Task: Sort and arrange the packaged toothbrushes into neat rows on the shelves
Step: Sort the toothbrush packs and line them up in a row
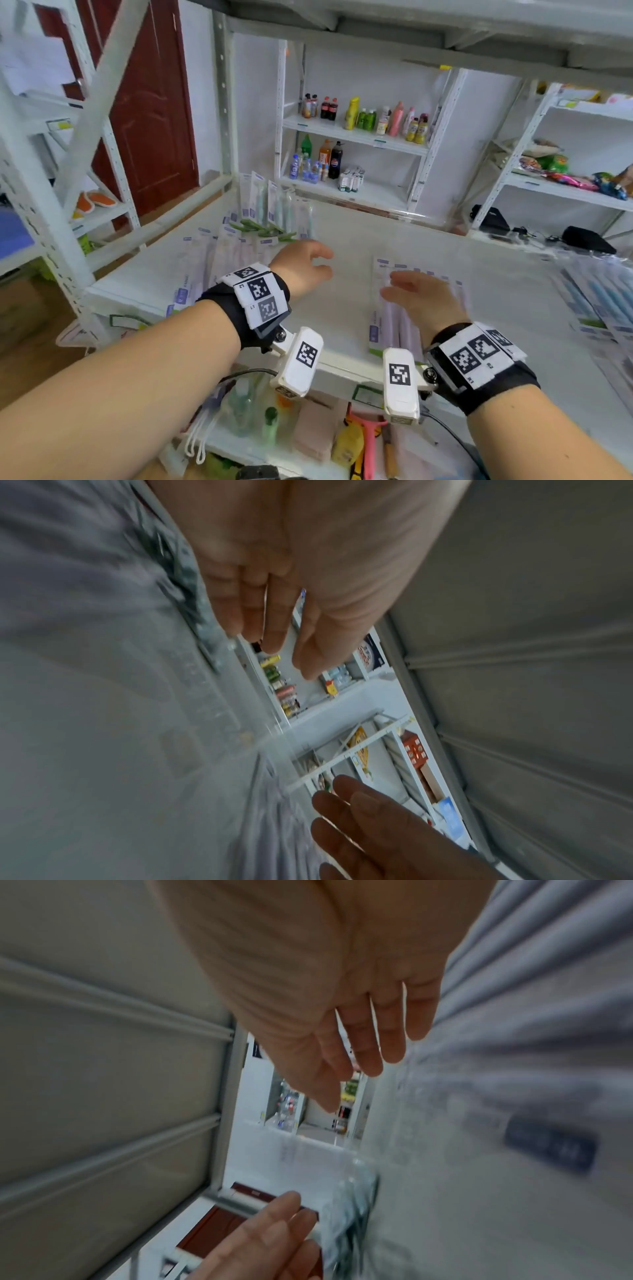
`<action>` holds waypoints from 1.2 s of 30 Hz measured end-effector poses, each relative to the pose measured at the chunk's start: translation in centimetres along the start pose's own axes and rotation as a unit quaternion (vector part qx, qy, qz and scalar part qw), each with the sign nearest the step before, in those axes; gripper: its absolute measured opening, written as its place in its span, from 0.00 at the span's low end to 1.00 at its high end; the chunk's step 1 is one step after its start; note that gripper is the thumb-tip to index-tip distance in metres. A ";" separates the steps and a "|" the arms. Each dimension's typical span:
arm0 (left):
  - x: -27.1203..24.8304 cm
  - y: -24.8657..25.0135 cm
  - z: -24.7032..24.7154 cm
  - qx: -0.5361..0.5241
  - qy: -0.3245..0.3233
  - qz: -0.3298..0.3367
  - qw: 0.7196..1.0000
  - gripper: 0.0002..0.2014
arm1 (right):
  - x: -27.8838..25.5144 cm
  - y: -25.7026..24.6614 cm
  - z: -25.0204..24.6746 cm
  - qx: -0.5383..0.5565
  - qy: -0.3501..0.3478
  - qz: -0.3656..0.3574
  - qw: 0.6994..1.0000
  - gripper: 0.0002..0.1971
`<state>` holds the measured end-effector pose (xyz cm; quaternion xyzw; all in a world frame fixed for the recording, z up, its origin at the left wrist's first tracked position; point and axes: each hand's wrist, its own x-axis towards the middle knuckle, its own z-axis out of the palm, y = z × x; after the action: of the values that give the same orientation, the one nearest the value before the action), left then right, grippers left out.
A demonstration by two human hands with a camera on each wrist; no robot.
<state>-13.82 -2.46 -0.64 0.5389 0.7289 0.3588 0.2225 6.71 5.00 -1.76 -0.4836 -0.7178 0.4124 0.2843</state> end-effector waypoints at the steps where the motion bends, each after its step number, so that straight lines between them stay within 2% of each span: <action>1: -0.3 -0.8 -1.1 -0.005 0.022 -0.016 1.000 0.17 | 0.3 -0.8 1.3 0.019 -0.020 -0.004 1.000 0.22; 7: -3.0 -7.2 -7.7 -0.001 0.152 -0.105 0.983 0.15 | 0.8 -5.1 9.4 0.046 -0.127 -0.012 0.991 0.16; 13: -5.4 -13.1 -11.4 0.040 0.176 -0.203 0.962 0.20 | 0.5 -8.0 15.0 -0.018 -0.188 -0.026 0.982 0.17; 19: -6.1 -15.7 -11.6 0.013 0.124 -0.250 0.960 0.34 | 0.5 -10.2 18.3 -0.109 -0.227 -0.037 0.967 0.16; 21: -6.0 -15.9 -11.7 0.001 0.117 -0.246 0.962 0.31 | 0.5 -10.6 19.1 -0.147 -0.230 -0.039 0.961 0.18; 23: -5.8 -16.0 -11.7 -0.006 0.103 -0.223 0.969 0.20 | 0.6 -10.8 19.7 -0.186 -0.231 -0.037 0.954 0.22; 24: -5.8 -15.9 -11.7 -0.004 0.092 -0.215 0.972 0.18 | 0.6 -10.9 20.0 -0.206 -0.236 -0.034 0.949 0.24; 27: -5.7 -16.0 -11.7 0.022 0.056 -0.214 0.975 0.24 | 0.6 -11.1 20.8 -0.254 -0.246 -0.025 0.935 0.20; 32: -5.5 -16.8 -11.7 0.044 0.038 -0.207 0.977 0.18 | 0.7 -11.2 21.6 -0.289 -0.245 -0.018 0.925 0.23; 36: -5.5 -17.0 -12.0 0.019 0.033 -0.196 0.980 0.17 | 0.9 -11.5 22.1 -0.317 -0.245 -0.011 0.916 0.24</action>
<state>-31.21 -13.82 -6.20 0.3775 0.8342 0.3117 0.2538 -16.71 -3.35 -2.80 -0.4239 -0.8634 0.2659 -0.0642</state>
